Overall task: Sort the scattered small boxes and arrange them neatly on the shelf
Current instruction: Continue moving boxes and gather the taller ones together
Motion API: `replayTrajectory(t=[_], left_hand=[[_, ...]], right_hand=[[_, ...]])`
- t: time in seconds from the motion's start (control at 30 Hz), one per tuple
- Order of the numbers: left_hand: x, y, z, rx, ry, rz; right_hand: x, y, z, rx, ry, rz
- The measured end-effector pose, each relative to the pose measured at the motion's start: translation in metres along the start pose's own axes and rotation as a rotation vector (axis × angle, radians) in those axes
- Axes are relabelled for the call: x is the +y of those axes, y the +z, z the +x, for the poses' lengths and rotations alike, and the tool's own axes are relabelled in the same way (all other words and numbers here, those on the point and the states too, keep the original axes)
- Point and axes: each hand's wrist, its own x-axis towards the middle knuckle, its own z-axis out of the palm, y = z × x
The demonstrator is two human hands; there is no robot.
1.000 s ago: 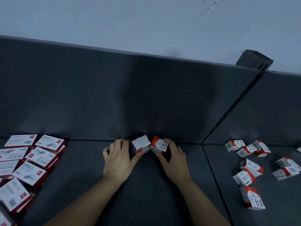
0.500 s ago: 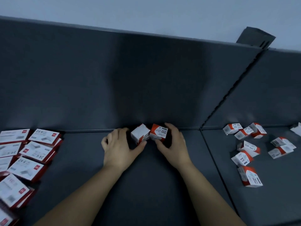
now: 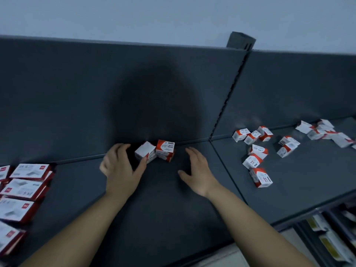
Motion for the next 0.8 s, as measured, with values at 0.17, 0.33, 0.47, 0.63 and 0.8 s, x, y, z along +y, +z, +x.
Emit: replayTrajectory(t=[0.17,0.33,0.47,0.63,0.8], left_hand=[[0.034,-0.01,0.001,-0.047,0.254,0.127],[0.1,0.005,-0.012,-0.223,0.374,0.246],[0.155,0.033,-0.037,-0.381,0.341,0.286],[0.23,0.063,-0.07,-0.433,0.3,0.241],[0.312,0.1,-0.103,-0.421,0.261,0.192]], right_hand=[[0.025,-0.037,-0.025,0.02,-0.048,-0.22],[0.056,-0.077,-0.046,0.093,-0.057,-0.298],[0.094,-0.107,-0.072,0.119,-0.07,-0.343],[0.153,-0.163,-0.106,0.125,-0.052,-0.317],[0.217,-0.223,-0.143,0.097,-0.013,-0.369]])
